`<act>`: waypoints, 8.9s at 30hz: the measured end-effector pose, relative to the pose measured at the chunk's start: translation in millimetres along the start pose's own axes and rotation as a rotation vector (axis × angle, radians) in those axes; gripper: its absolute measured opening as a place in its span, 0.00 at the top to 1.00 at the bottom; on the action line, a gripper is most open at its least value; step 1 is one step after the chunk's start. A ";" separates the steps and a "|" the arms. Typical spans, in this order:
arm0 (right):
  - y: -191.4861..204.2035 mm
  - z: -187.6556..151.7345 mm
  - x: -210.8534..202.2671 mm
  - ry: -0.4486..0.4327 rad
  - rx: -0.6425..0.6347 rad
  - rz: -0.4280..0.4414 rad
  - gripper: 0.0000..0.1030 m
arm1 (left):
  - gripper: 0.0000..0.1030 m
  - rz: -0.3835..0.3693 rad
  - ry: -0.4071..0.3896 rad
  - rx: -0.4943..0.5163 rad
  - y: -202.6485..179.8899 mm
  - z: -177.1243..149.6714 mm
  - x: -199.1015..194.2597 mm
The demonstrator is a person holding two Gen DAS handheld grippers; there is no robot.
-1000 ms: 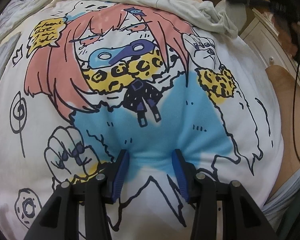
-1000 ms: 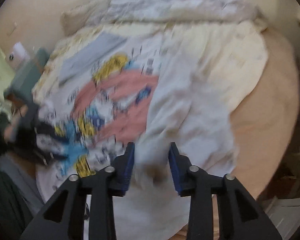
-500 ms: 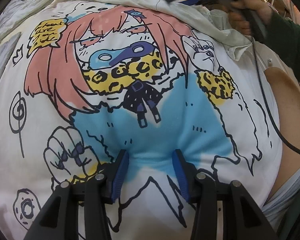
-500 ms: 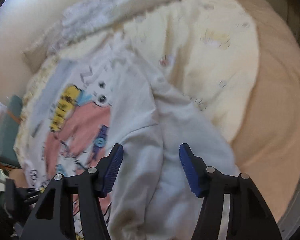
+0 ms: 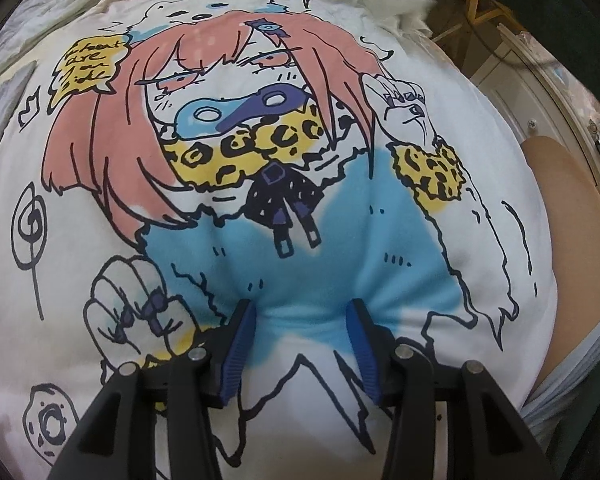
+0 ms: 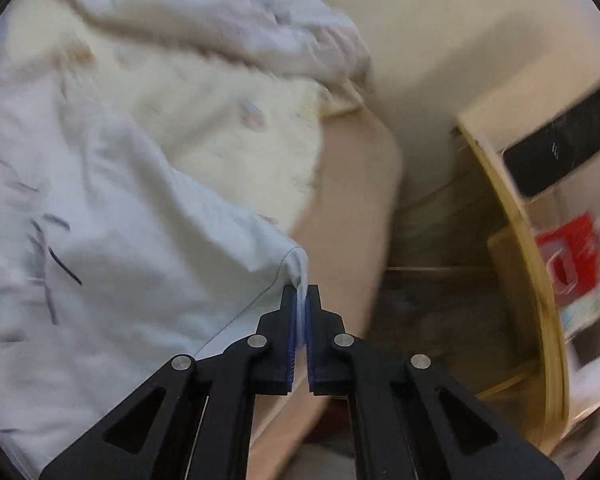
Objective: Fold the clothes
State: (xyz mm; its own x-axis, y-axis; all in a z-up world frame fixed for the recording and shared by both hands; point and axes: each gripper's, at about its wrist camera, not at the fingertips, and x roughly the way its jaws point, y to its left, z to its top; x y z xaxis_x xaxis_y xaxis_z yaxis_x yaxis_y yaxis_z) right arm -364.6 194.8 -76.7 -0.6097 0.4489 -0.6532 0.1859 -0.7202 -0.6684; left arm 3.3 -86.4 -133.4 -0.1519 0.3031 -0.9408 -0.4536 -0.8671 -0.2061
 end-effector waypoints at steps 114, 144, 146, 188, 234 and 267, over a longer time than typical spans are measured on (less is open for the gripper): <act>-6.3 -271.3 -123.2 0.267 0.761 0.816 0.71 | 0.52 0.040 -0.027 0.072 0.7 -19.0 -23.1; 5.9 -400.4 -211.5 0.336 0.947 0.977 0.92 | 0.52 0.054 -0.079 0.055 9.7 -22.4 -34.0; -0.6 -404.0 -215.5 0.348 0.961 1.001 0.72 | 0.52 0.044 -0.077 0.047 14.1 -23.6 -34.7; 153.6 -377.0 -301.7 0.499 0.310 0.889 0.89 | 0.51 0.040 -0.086 0.019 0.6 -48.2 -45.3; 137.3 -182.0 -292.5 0.086 0.249 0.742 0.90 | 0.47 0.006 -0.129 -0.006 10.3 -37.2 -45.0; 157.0 -70.2 -157.2 -0.122 0.576 1.317 0.64 | 0.96 0.223 -0.203 0.097 250.3 251.5 -12.6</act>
State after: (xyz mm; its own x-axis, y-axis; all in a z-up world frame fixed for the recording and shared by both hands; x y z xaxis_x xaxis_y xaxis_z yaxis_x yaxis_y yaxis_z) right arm -185.5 48.3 -103.9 -0.3094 -0.7235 -0.6171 0.3420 -0.6902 0.6377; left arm -329.1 -207.8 -105.4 -0.4249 0.1915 -0.8847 -0.4699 -0.8820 0.0348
